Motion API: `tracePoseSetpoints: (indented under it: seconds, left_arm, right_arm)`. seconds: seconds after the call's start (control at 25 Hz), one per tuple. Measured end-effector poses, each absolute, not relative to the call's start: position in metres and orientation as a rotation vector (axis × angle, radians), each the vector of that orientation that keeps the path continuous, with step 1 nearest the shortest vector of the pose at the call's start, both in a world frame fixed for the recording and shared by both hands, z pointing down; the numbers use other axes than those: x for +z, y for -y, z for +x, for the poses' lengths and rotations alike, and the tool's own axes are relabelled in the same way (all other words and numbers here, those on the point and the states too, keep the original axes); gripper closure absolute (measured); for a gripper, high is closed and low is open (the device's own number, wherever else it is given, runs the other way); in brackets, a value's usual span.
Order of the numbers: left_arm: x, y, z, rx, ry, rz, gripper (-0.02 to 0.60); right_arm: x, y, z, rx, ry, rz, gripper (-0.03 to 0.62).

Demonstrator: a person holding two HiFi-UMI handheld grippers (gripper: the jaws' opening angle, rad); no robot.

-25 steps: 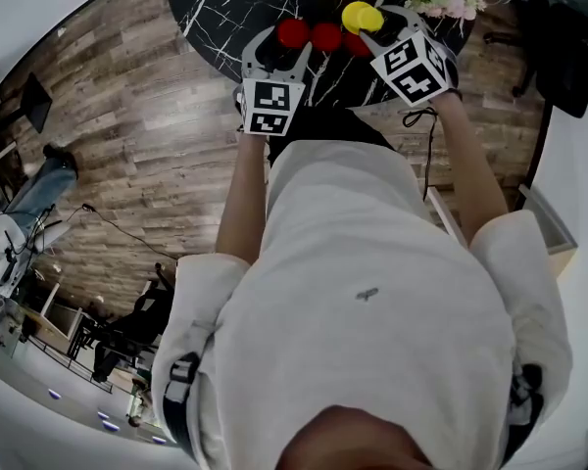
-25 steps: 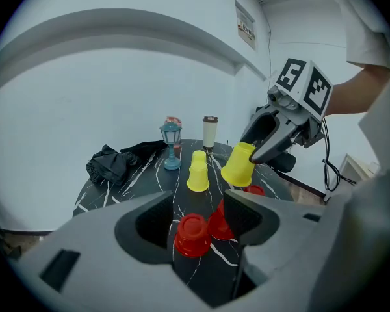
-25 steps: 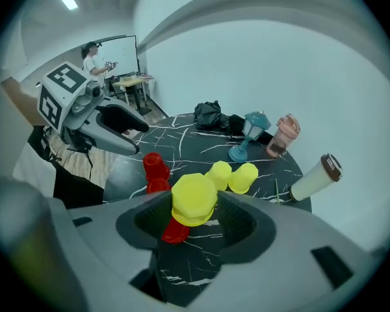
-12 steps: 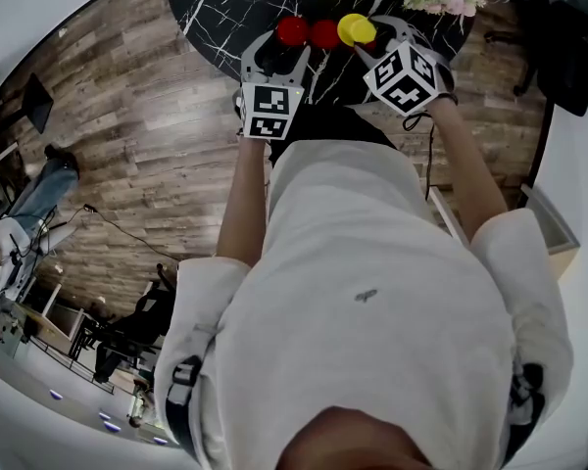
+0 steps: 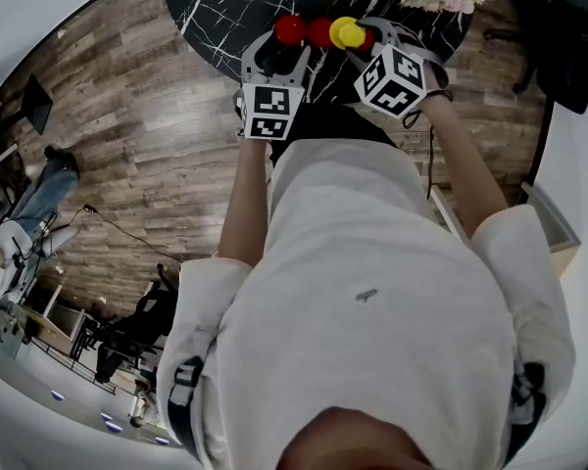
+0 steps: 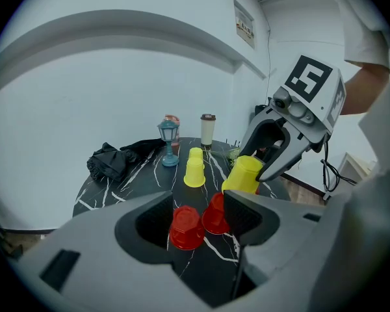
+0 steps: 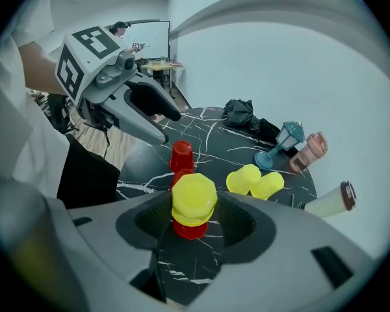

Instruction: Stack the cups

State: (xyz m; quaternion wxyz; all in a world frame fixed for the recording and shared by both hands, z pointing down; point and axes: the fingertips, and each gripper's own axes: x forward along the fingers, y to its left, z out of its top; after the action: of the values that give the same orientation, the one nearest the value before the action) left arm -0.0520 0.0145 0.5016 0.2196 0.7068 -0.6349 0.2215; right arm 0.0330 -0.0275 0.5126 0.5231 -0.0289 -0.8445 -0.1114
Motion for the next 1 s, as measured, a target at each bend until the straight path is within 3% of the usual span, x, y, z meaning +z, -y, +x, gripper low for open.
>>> tracePoseSetpoints:
  seconds: [0.44,0.76,1.0]
  left_arm:
    - [0.500,-0.015,-0.047,0.619,1.749,1.956,0.337]
    - [0.499,-0.013,-0.047,0.625,1.745,1.967,0.337]
    - [0.497,-0.010,-0.046,0.643,1.730,1.981,0.337]
  right_arm:
    - [0.511,0.027,0.031,-0.192,2.072,-0.035,0.367]
    - [0.506,0.028,0.033,-0.103,2.132,-0.008,0.332]
    - [0.482,0.036,0.032,0.086,2.242,0.039,0.339]
